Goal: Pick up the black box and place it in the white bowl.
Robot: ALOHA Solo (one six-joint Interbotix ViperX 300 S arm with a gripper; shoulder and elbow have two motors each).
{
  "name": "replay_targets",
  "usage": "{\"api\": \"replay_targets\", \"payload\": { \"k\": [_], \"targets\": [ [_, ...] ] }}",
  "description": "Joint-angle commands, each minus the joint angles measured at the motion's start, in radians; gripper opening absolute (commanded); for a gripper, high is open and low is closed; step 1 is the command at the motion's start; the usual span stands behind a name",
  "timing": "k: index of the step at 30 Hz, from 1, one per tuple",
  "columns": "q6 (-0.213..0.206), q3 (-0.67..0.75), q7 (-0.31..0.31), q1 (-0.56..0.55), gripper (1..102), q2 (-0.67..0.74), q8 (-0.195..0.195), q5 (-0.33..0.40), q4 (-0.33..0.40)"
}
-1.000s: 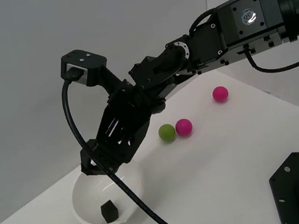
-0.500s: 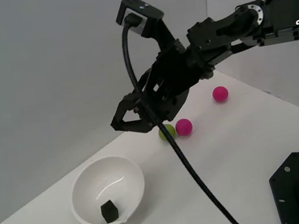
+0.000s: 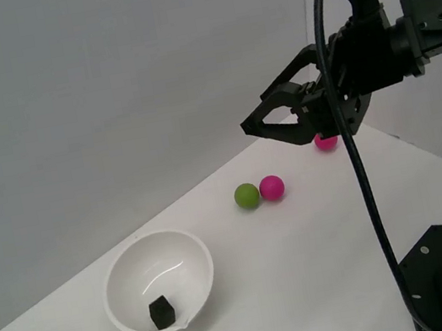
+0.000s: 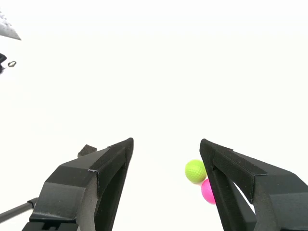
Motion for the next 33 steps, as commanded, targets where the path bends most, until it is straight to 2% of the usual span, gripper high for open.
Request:
{"api": "replay_targets", "payload": {
  "k": [1,5,12,15,29,33],
  "targets": [
    [-0.009,0.063,-0.002,0.015,79,0.061,0.015,0.012,0.012],
    [0.005,0.155,0.000,0.071,79,0.152,0.026,0.060,0.060],
    [0.074,0.258,0.017,0.135,79,0.252,0.029,0.114,0.117],
    [0.091,0.304,0.017,0.160,79,0.299,0.028,0.130,0.135],
    [0.098,0.537,0.017,0.305,79,0.529,0.017,0.225,0.229],
    [0.098,0.571,0.017,0.321,69,0.563,0.014,0.232,0.233]
  ]
}}
